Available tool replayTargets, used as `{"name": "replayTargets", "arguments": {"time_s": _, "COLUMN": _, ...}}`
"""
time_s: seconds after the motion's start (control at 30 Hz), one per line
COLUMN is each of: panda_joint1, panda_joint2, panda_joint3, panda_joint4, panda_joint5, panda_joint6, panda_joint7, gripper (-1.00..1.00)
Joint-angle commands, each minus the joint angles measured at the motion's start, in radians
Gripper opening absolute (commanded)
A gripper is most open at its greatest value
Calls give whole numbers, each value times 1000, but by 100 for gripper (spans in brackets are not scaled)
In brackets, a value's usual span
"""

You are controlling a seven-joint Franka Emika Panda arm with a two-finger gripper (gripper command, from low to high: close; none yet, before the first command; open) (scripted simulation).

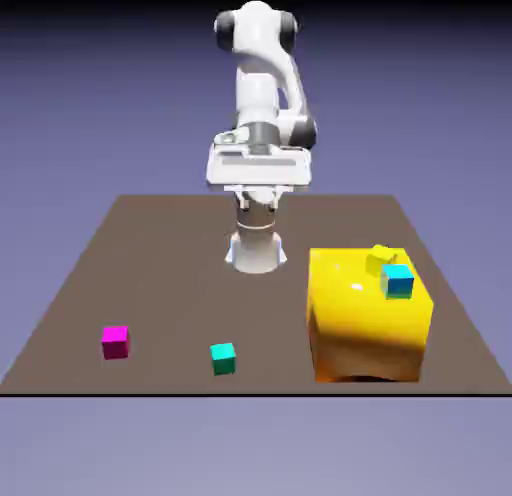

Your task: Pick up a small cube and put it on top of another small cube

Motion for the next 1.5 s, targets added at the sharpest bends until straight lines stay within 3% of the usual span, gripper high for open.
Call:
{"name": "replayTargets", "arguments": {"time_s": 0.0, "panda_joint1": -18, "panda_joint2": 36, "panda_joint3": 6, "panda_joint4": 20, "panda_joint5": 17, "panda_joint6": -25, "panda_joint7": 30, "gripper": 0}}
{"name": "replayTargets", "arguments": {"time_s": 0.77, "panda_joint1": -431, "panda_joint2": 870, "panda_joint3": 156, "panda_joint4": 481, "panda_joint5": 414, "panda_joint6": -606, "panda_joint7": 709, "gripper": 0}}
{"name": "replayTargets", "arguments": {"time_s": 1.0, "panda_joint1": -418, "panda_joint2": 1031, "panda_joint3": 185, "panda_joint4": 489, "panda_joint5": 461, "panda_joint6": -455, "panda_joint7": 673, "gripper": 0}}
{"name": "replayTargets", "arguments": {"time_s": 1.03, "panda_joint1": -418, "panda_joint2": 1031, "panda_joint3": 185, "panda_joint4": 489, "panda_joint5": 461, "panda_joint6": -454, "panda_joint7": 673, "gripper": -100}}
{"name": "replayTargets", "arguments": {"time_s": 1.23, "panda_joint1": -410, "panda_joint2": 858, "panda_joint3": 142, "panda_joint4": 488, "panda_joint5": 446, "panda_joint6": -629, "panda_joint7": 710, "gripper": -100}}
{"name": "replayTargets", "arguments": {"time_s": 1.47, "panda_joint1": -273, "panda_joint2": 782, "panda_joint3": 297, "panda_joint4": 700, "panda_joint5": 426, "panda_joint6": -933, "panda_joint7": 770, "gripper": -100}}
